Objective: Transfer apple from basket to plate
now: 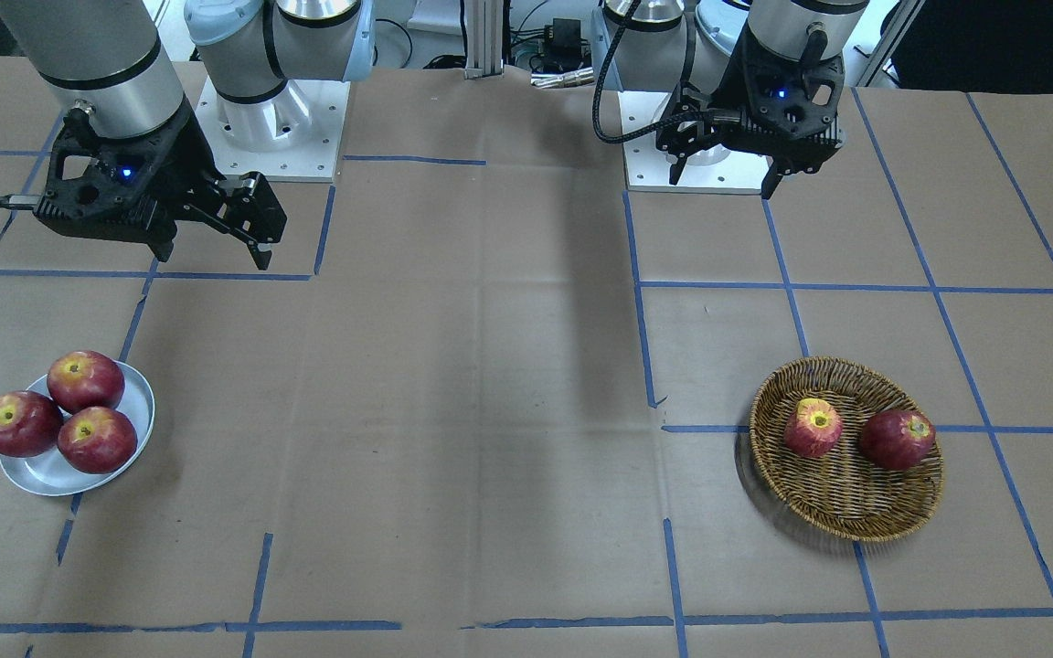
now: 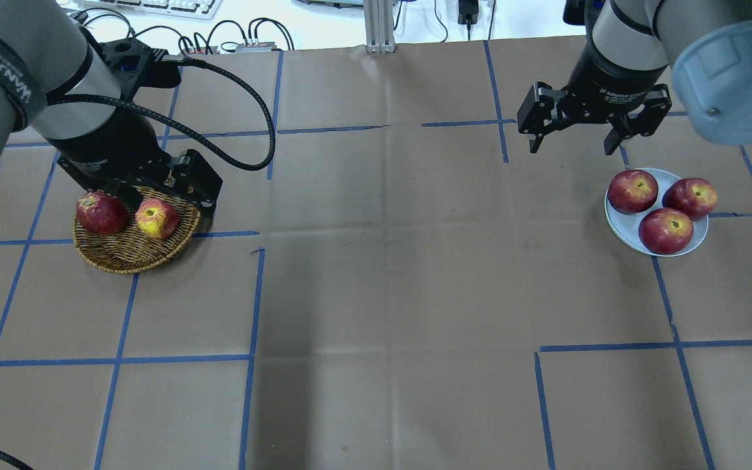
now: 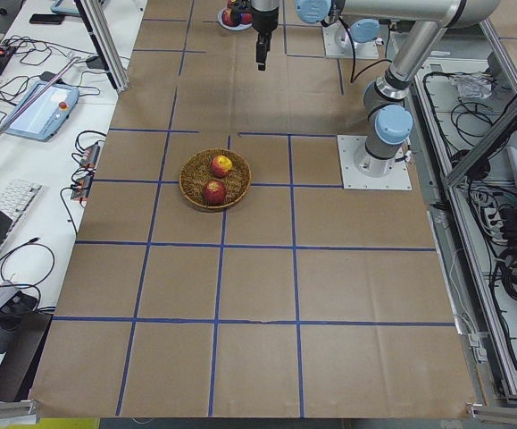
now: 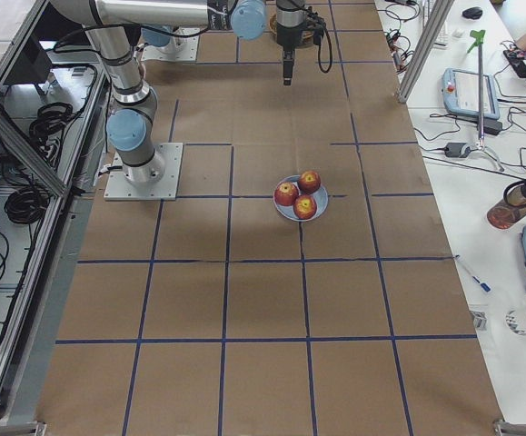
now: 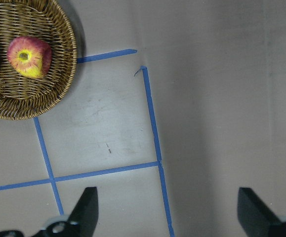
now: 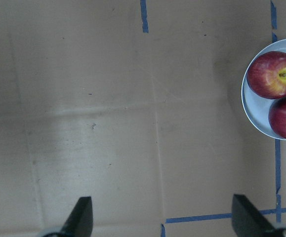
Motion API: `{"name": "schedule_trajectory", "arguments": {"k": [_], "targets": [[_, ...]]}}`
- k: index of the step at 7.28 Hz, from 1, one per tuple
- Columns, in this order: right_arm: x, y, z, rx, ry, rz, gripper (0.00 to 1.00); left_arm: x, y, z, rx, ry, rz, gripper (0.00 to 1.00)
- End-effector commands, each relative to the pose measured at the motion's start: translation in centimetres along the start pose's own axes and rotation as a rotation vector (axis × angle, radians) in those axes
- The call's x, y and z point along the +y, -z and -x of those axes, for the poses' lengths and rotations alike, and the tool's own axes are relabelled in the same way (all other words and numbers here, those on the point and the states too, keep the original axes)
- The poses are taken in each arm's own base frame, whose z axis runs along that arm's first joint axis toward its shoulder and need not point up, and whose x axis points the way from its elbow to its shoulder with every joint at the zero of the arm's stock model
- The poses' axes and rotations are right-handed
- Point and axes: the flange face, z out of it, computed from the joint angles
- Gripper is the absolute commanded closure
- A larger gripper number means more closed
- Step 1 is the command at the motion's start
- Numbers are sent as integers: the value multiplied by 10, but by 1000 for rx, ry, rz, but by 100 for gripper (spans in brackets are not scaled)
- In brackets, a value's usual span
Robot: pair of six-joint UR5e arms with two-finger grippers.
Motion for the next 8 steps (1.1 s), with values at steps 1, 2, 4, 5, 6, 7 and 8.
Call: {"name": "schedule_trajectory", "arguments": {"k": [1,2,4,5,6,7,8], "targets": [[0,0,0,0,-1,-1,0,6,7,-1,-7,4,-23,1],[0,0,0,-2,-3,0,0,0,-5,2,5,14,2,1],[-1,-1,0,-2,-6,0,0,-38,-44,30,-6,-18,-33,1],[0,-1,0,-2,-6,1,0,-54,-66,60,-5,-105,-26,1],[-1,-1,0,-2,-6,0,0,-67,-92,102,3,-95,-11,1],[-1,-1,-1,-2,-7,0,0,-83,-122,135,-1,-130,-20,1],[0,0,-1,-2,-7,0,0,-98,-147,157,-21,-160,-53,1]]}}
